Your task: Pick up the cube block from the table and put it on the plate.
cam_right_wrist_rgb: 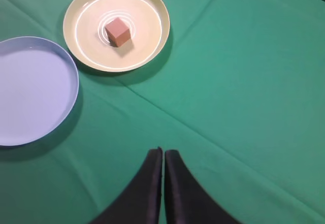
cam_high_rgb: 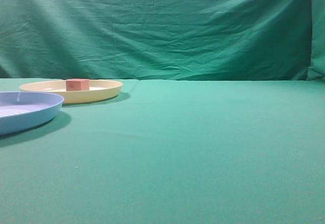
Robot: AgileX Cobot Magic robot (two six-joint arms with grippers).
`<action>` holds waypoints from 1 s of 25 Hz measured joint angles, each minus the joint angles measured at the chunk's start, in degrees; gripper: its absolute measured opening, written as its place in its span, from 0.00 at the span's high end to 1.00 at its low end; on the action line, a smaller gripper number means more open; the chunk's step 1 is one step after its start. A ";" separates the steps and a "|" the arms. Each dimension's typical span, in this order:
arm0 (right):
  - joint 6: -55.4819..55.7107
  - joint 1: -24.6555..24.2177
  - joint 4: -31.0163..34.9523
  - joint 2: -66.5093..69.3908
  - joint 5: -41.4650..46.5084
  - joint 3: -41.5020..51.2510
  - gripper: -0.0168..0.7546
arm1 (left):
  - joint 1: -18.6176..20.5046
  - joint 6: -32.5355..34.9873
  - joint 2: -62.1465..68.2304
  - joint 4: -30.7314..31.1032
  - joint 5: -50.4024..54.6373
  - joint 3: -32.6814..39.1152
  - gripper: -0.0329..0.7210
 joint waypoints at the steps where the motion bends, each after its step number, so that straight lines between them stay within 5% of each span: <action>1: 0.22 0.00 0.00 -2.93 -1.98 3.41 0.98 | 0.00 0.00 0.00 0.00 0.00 0.00 0.96; 10: -0.90 -0.04 3.16 -23.54 -3.68 21.97 0.98 | 0.00 0.00 0.00 0.00 0.00 0.00 0.96; 19: 5.99 -0.24 -3.79 -36.10 -6.72 33.59 0.98 | 0.00 0.00 0.00 0.00 0.00 0.00 0.96; 25: 7.67 -9.04 -4.94 -49.83 -15.56 45.82 0.98 | 0.00 0.00 0.00 0.00 0.00 0.00 0.96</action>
